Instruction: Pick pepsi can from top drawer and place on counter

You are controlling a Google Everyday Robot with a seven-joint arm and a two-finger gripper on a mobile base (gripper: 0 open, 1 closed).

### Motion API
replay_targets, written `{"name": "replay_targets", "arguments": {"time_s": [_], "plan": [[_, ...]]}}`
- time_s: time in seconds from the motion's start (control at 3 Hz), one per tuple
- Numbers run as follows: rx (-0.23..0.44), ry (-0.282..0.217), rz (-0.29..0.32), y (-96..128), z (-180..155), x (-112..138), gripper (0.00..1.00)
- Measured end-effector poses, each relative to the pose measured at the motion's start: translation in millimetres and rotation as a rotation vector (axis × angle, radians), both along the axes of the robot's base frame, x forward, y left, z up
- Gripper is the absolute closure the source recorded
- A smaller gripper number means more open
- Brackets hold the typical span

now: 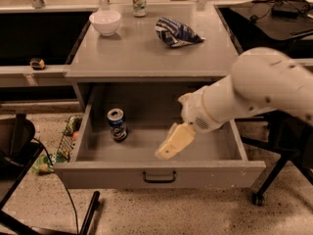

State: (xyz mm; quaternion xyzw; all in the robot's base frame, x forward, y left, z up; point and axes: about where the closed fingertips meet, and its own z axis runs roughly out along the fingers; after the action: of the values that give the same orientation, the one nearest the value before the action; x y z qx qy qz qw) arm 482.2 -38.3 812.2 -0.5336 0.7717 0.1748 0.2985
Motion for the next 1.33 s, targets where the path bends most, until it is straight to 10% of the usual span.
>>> {"name": "replay_targets", "arguments": {"time_s": [1.33], "plan": [[0.151,-0.044,-0.061,68,-75,68,0.0]]}}
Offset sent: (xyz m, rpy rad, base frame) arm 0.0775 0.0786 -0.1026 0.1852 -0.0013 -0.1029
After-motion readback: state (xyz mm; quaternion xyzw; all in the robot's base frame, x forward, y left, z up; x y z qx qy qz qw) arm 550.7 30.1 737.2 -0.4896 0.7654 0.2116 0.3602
